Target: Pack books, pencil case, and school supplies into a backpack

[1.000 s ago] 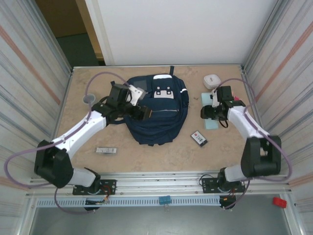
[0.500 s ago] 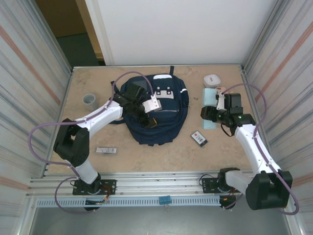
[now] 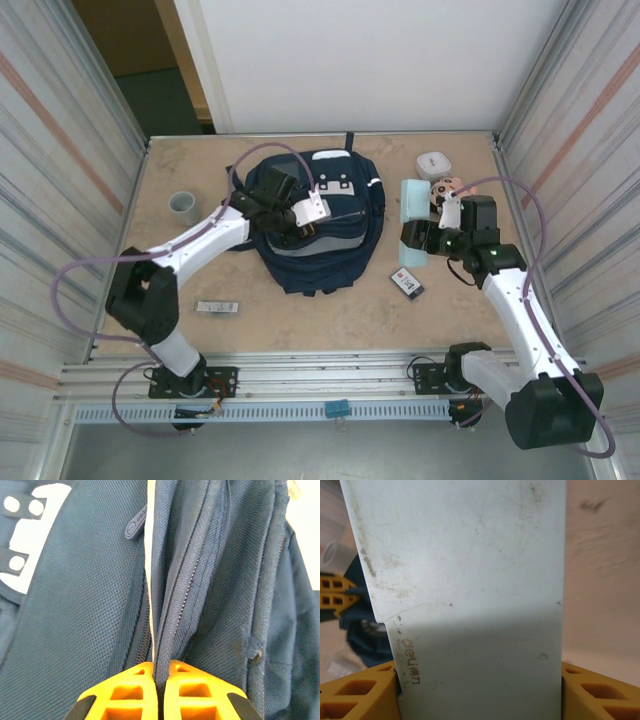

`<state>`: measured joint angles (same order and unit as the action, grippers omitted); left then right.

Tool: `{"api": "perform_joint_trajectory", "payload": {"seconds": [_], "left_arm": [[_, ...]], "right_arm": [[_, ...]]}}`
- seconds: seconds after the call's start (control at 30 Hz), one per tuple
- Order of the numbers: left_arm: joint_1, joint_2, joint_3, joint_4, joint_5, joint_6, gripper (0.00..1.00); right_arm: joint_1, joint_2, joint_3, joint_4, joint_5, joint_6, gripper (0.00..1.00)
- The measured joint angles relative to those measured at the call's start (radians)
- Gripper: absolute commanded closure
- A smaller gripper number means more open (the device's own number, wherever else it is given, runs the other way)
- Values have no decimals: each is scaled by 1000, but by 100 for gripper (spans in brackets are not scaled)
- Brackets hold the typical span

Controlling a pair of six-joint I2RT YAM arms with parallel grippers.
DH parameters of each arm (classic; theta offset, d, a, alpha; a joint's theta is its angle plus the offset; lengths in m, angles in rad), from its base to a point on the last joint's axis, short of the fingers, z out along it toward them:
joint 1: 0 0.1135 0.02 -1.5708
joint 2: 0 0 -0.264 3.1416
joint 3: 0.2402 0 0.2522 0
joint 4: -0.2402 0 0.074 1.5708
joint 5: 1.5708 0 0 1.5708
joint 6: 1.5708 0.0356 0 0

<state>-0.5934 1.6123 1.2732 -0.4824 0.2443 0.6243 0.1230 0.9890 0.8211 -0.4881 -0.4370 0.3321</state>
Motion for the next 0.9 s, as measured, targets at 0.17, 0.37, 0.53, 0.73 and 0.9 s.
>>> {"api": "perform_joint_trajectory", "payload": {"seconds": [0.17, 0.37, 0.53, 0.73, 0.9], "left_arm": [[-24, -130, 3, -16, 18, -122, 100], [-19, -151, 44, -42, 18, -291, 100], [-8, -151, 62, -43, -19, -386, 100], [25, -151, 74, -37, -37, -470, 100], [31, -151, 74, -34, 6, -505, 100]], "right_arm": [[117, 11, 56, -129, -50, 2, 40], [241, 24, 102, -225, -122, 55, 39], [304, -1, 68, -303, -165, 98, 40], [414, 10, 26, -322, -175, 183, 41], [480, 148, 26, -219, -169, 263, 40]]}}
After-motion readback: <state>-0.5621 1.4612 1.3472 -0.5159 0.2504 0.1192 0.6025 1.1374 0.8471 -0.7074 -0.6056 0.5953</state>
